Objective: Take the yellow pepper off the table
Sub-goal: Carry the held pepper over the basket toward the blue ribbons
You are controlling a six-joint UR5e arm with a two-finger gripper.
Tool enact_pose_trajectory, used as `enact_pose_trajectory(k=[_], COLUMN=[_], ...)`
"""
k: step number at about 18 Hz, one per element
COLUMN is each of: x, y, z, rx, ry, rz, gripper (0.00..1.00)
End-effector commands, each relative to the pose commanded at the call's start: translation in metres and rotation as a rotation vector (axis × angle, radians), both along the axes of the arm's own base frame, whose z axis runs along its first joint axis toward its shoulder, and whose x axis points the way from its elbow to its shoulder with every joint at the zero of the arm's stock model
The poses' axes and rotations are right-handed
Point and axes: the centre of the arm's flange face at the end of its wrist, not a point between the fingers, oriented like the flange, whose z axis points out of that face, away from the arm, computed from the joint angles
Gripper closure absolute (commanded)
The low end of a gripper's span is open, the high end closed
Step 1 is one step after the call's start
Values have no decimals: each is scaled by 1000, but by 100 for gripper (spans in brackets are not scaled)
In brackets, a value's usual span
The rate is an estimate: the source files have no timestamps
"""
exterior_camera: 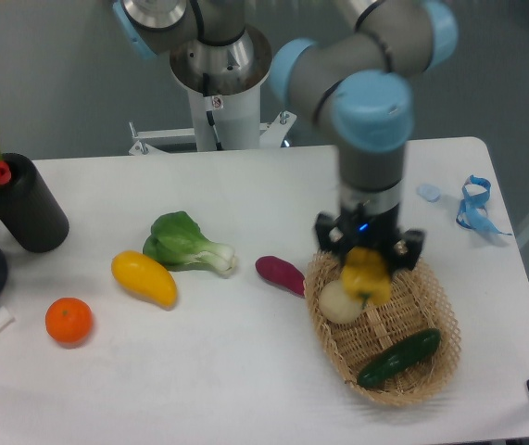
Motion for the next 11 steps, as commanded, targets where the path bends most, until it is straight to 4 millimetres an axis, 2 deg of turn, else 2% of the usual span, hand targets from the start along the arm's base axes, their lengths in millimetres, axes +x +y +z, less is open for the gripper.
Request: enact_pose_trajectory(k=[2, 5, 9, 11], x=[-19, -32, -38, -45], y=[-27, -48, -56, -69], z=[3, 3, 3, 4], rx=[16, 12, 26, 37], ry=[0, 4, 1, -2], rz=[0, -5, 8, 20], gripper=[62, 62, 62, 62])
